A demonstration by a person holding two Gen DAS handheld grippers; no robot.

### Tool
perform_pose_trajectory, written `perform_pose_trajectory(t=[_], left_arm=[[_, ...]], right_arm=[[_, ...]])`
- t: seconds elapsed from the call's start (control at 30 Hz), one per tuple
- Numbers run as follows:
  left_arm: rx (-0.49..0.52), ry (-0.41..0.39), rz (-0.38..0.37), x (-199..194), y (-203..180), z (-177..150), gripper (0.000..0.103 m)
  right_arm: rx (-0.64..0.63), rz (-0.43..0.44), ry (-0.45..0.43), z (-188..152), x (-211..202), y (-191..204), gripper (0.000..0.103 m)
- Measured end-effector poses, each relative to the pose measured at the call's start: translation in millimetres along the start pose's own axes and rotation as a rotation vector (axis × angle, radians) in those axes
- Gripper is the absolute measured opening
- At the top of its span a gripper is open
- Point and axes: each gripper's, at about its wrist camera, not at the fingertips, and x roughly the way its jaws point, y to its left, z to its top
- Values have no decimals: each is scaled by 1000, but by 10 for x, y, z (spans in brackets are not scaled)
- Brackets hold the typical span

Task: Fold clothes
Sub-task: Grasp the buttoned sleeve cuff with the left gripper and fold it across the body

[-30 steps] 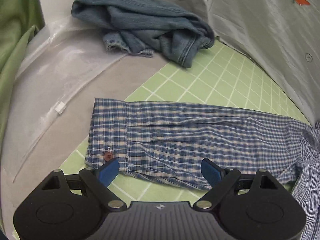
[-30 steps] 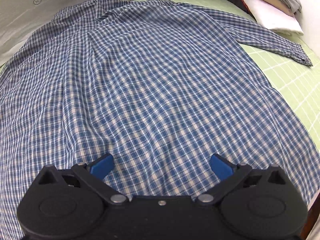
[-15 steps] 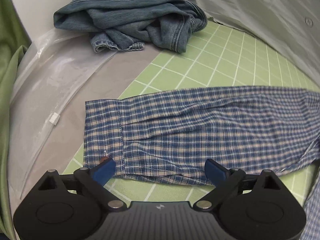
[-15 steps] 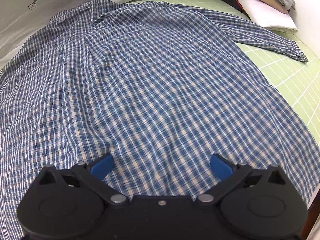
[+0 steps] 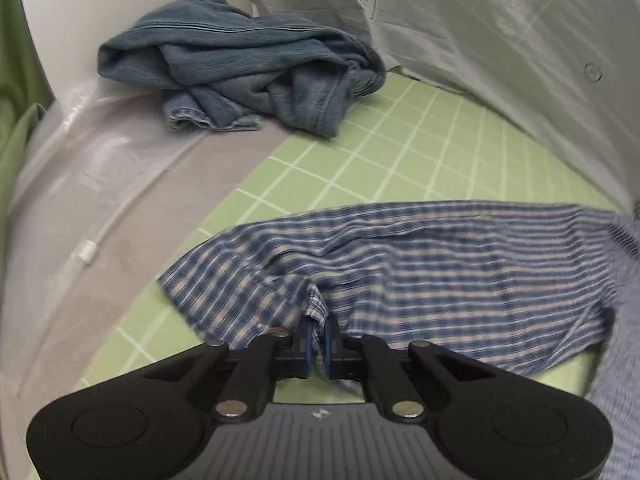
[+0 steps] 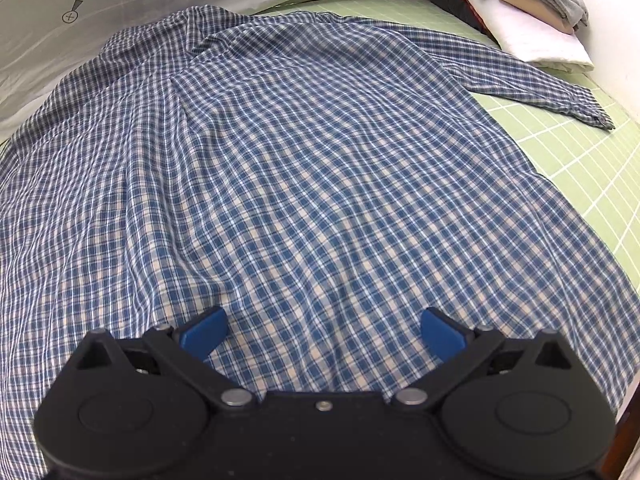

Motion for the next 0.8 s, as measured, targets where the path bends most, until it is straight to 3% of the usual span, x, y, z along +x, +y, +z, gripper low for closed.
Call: perform_pose_trajectory(t=[0.07, 0.33, 0.53, 0.6, 0.63, 0.67, 0.7, 0.8], left_arm=[[35, -25, -16, -65, -154, 22, 4], [125, -98, -229, -446, -1100, 40, 4], [302, -77, -468, -824, -2059, -176, 5], [336, -31, -512, -834, -2358, -247, 17], [353, -8, -534, -838, -2507, -283, 41], [357, 2, -528, -827, -2564, -302, 74], [360, 13, -521, -816, -2620, -320, 86], [381, 12, -473, -768, -2631, -337, 90]], right_arm=[[-7, 4, 7, 8, 9, 5, 103], [-37, 25, 25, 51, 8, -41, 103], [-8, 6, -49, 212, -79, -272, 103], [2, -8, -77, 317, -90, -362, 103], [2, -21, -89, 363, -89, -387, 103], [-9, -31, -100, 417, -80, -415, 103], [-19, -41, -110, 469, -71, -439, 103], [-47, -38, -118, 579, -41, -360, 103]])
